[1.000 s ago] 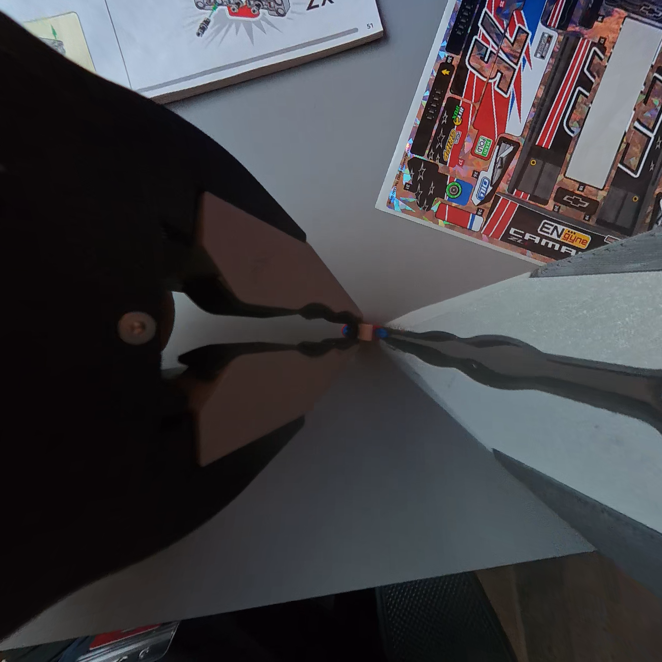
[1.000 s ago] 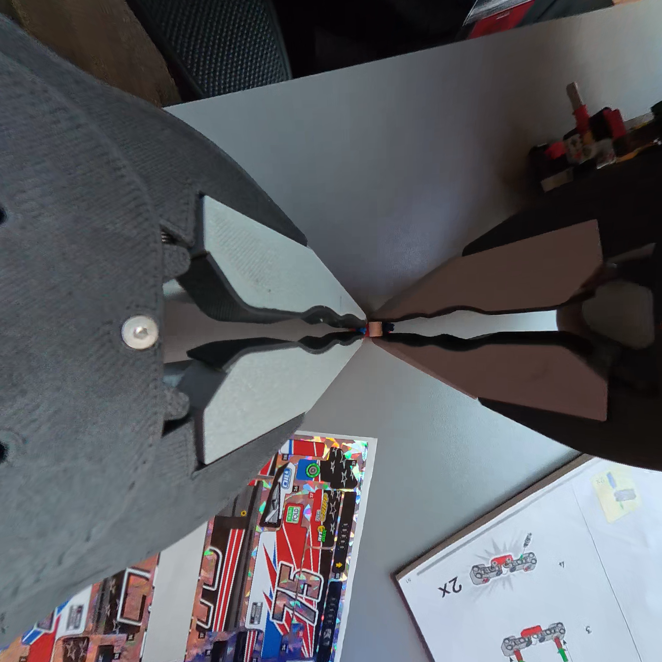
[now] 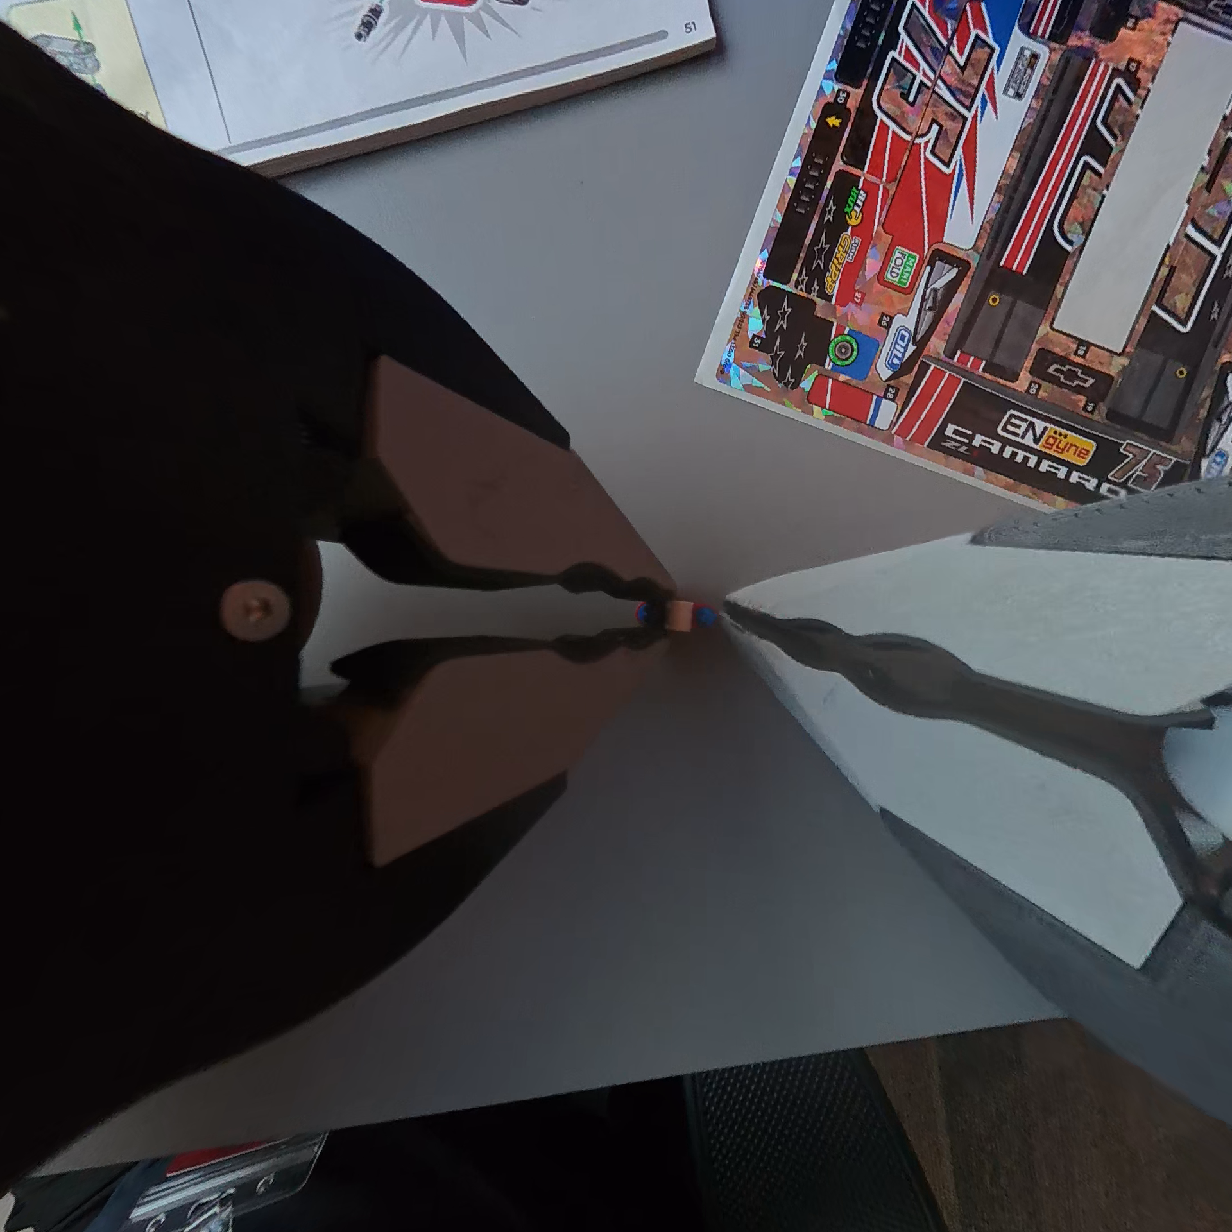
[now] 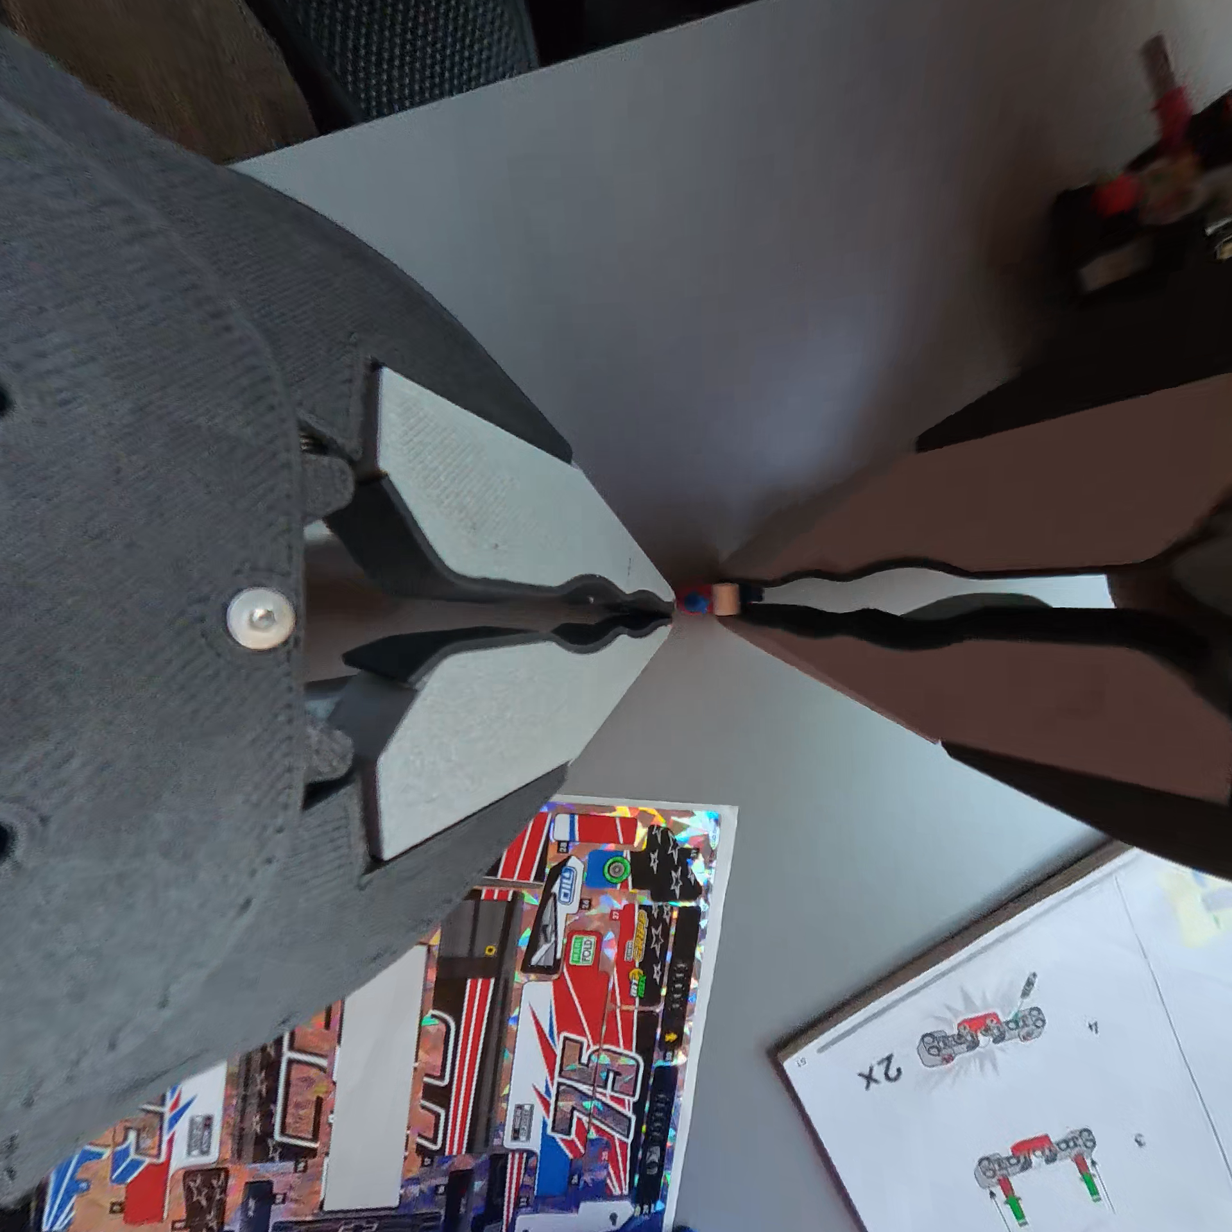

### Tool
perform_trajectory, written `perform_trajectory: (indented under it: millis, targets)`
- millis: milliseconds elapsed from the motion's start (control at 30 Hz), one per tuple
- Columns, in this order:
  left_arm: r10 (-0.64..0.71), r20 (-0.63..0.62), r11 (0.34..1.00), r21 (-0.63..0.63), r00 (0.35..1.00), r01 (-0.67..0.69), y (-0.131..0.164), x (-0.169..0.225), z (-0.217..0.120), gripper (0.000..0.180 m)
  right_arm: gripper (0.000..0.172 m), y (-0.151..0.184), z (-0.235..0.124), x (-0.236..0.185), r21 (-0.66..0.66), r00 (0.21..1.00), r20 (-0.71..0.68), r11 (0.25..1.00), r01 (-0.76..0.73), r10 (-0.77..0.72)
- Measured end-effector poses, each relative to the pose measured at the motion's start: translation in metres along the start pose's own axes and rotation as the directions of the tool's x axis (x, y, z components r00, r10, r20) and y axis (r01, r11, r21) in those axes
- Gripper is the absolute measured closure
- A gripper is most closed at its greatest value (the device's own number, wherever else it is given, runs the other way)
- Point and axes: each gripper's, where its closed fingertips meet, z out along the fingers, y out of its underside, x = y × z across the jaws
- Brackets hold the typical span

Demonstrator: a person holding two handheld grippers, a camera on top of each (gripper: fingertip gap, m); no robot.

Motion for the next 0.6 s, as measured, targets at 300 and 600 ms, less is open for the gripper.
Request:
perform_trajectory:
  millis: [300, 600]
  targets:
    - [-0.006, -0.003, 1.000, 0.007, 1.000, 0.006, 0.000, 0.000, 0.000, 0.176, 0.172, -0.012, -0.005, 0.003, 0.076, 0.996, 0.030, 0.994, -0.083, 0.081]
    - [-0.019, -0.008, 1.000, 0.016, 1.000, 0.020, 0.000, 0.001, 0.000, 0.177, 0.172, -0.015, -0.008, 0.001, 0.095, 0.997, 0.046, 0.993, -0.071, 0.067]
